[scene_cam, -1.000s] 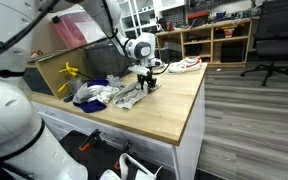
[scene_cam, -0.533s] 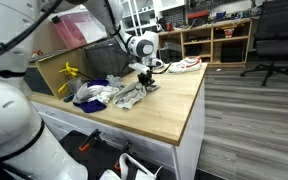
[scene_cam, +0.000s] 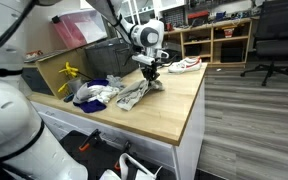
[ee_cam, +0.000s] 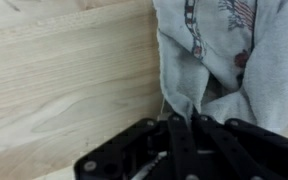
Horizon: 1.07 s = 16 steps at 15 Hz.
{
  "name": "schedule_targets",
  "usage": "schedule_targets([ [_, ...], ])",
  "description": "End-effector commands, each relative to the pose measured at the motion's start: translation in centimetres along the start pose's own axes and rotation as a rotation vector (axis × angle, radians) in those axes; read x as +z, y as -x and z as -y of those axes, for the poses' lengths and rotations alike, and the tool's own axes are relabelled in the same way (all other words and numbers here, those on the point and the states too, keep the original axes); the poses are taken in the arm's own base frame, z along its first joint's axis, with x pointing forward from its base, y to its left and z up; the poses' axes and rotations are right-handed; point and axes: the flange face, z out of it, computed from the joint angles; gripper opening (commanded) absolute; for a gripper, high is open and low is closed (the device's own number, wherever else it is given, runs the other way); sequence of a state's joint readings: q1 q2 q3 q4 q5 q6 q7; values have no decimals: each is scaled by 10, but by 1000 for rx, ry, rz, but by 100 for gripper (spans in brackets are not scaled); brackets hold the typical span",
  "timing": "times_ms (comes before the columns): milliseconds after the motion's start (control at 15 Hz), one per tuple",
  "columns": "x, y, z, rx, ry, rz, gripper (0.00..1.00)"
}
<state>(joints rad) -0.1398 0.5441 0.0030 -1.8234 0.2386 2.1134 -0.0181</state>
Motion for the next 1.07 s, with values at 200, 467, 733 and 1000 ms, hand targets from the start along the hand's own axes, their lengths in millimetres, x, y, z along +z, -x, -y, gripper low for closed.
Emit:
schedule_targets([
  [200,-56,28,-16,-17,52,-25,2],
  [467,-81,52,1,-57,107,-25,2],
  [733,-105,71,24,-103,153,-25,2],
  [1000,-128,90,45,-149,194,-8,2],
])
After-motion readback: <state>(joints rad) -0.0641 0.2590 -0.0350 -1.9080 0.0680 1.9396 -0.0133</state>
